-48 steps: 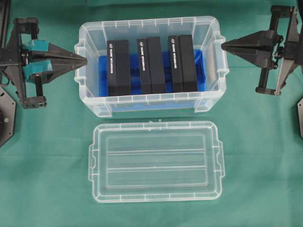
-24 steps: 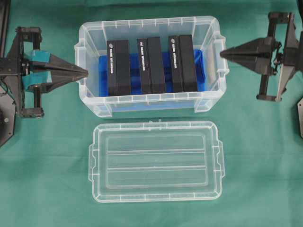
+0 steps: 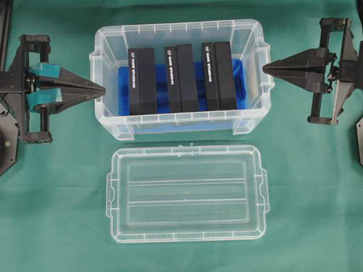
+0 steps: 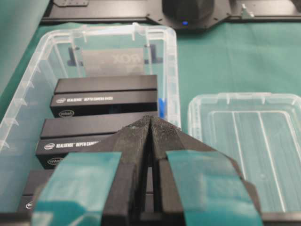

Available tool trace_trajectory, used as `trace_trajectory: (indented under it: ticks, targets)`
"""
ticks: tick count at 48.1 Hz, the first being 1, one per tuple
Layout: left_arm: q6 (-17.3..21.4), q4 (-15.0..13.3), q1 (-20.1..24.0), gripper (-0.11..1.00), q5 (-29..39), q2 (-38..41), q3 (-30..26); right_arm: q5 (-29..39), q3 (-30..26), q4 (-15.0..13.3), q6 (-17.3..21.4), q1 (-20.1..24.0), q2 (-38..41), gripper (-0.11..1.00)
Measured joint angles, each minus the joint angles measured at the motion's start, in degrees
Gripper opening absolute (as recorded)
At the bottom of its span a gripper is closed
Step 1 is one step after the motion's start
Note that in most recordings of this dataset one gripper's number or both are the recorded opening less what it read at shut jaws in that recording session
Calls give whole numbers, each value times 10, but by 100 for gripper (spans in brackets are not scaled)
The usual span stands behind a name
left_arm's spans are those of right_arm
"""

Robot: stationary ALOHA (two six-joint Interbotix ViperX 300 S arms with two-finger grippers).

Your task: Clamp the lid of the box with both arms, then lift and open it.

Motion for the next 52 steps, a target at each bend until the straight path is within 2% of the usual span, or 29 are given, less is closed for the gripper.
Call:
trace_trajectory:
  ticks: [52]
  targets:
    - [0,-1,0,1,3,-5,3,0,0,9,2,12,1,1]
